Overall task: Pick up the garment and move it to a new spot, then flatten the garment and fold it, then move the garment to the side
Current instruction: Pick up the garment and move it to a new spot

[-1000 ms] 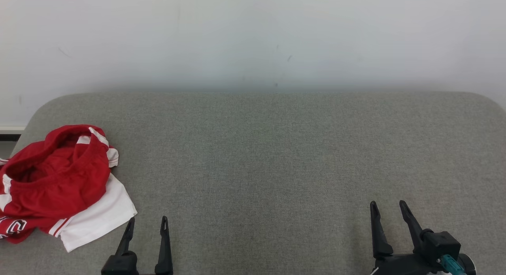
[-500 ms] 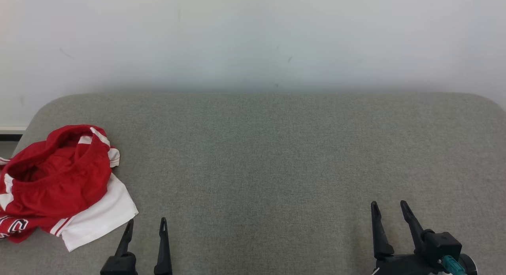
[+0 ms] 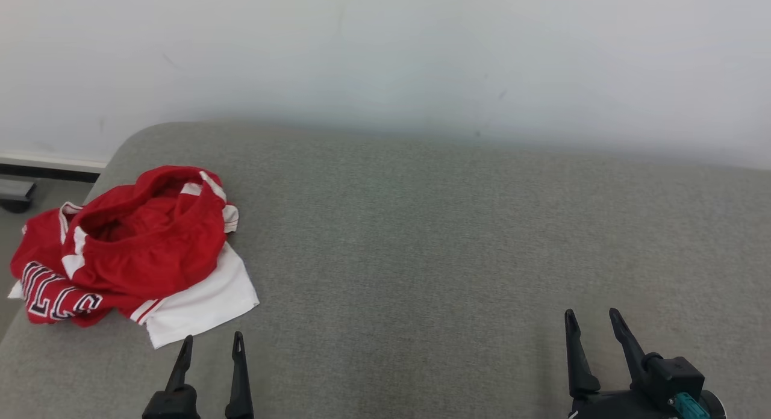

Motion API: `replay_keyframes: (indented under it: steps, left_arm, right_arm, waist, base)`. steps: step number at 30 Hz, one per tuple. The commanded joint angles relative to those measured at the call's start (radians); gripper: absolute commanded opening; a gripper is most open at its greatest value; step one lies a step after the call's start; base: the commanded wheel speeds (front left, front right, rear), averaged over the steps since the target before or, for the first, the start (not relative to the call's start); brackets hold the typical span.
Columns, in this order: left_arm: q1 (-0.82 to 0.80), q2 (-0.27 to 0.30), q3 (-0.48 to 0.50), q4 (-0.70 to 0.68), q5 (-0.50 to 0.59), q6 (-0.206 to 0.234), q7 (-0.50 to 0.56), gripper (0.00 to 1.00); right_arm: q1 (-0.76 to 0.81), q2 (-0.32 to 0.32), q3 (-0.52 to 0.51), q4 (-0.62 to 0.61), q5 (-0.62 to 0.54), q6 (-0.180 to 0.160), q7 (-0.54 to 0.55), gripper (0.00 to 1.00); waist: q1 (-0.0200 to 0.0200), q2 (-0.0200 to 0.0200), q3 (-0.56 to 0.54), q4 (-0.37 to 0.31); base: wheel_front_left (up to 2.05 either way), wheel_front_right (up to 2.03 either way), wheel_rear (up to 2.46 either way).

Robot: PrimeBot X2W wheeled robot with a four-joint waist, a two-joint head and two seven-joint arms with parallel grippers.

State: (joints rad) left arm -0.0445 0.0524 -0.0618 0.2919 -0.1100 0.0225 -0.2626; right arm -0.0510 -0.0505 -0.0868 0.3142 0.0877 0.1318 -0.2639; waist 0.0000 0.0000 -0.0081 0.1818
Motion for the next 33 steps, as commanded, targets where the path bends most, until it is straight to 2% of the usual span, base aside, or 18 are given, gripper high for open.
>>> replay_keyframes:
  steps: [1, 10, 17, 23, 33]
  left_arm:
    - [0.009, 0.000, 0.002, 0.003, 0.004, 0.000, -0.004, 1.00]
    - [0.025, 0.005, 0.032, 0.012, -0.001, 0.000, -0.004, 1.00]
    - [0.044, 0.010, 0.055, 0.012, 0.002, 0.003, -0.004, 1.00]
    - [0.064, 0.009, 0.090, -0.011, -0.007, 0.019, -0.004, 1.00]
    - [0.088, 0.004, 0.115, -0.035, -0.014, 0.030, -0.004, 1.00]
  right_arm:
    - [0.011, 0.001, 0.001, 0.000, 0.008, -0.002, -0.001, 1.00]
    - [0.014, 0.001, 0.031, 0.016, 0.028, -0.002, -0.001, 1.00]
    - [0.005, 0.001, 0.063, 0.014, 0.038, -0.002, -0.001, 1.00]
    - [-0.023, 0.000, 0.107, 0.027, 0.013, -0.002, -0.001, 1.00]
    - [-0.048, 0.000, 0.125, 0.043, -0.006, -0.002, -0.001, 1.00]
  waist:
    - [0.0000, 0.0000, -0.007, 0.063]
    - [0.0000, 0.0000, -0.023, 0.225]
    - [0.0000, 0.0000, -0.028, 0.319]
    - [0.0000, 0.0000, -0.007, 0.336]
    - [0.0000, 0.0000, -0.004, 0.338]
  base:
    - [0.00, 0.00, 0.00]
    - [0.00, 0.00, 0.00]
    - [0.00, 0.00, 0.00]
    - [0.00, 0.00, 0.00]
    - [0.00, 0.00, 0.00]
